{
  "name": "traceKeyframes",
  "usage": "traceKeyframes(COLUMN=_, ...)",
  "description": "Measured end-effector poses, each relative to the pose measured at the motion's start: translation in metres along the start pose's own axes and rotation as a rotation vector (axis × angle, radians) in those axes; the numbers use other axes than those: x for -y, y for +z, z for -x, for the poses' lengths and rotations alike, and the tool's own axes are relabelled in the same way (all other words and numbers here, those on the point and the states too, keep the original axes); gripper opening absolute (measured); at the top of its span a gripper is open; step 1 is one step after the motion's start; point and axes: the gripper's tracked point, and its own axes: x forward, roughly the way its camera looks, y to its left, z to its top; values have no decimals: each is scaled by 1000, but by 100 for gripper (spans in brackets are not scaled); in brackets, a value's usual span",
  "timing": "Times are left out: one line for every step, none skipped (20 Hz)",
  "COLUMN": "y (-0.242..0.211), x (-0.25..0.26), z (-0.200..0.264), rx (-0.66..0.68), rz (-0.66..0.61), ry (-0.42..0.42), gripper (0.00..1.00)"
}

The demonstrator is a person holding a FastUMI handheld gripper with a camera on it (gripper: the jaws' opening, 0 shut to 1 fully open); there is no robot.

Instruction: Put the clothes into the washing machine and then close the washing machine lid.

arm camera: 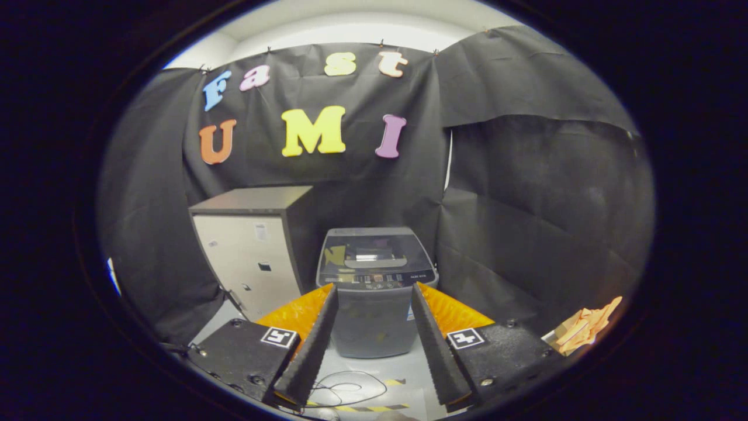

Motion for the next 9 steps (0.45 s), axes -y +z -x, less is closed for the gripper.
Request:
traceKeyframes(y=6, x=4, z=9, rx=27, rz=-1, ry=0, gripper=82)
traceKeyframes(y=11, x=8, z=14, rx=54, rz=-1, ry=-4, gripper=84)
traceKeyframes(y=14, x=13, z=21, rx=71, rz=-2, ry=-7, gripper=87)
traceKeyframes(y=14, x=17, z=26, rx=75, rz=-4, ry=-12, gripper=89)
traceKeyframes(y=13, x=21, z=30, rx=79, rz=-7, ry=-17, gripper=92)
traceKeyframes(y=14, x=23, z=35, rx=84, rz=-5, ry=-18, gripper=92)
traceKeyframes(y=14, x=25, z=40, rx=86, rz=-6, ry=-17, gripper=92)
traceKeyframes(y=14, x=27, z=43, rx=86, rz=-11, ry=-14, gripper=92)
traceKeyframes(y=13, x=29, z=45, rx=83, rz=-14, ry=-15, gripper=92)
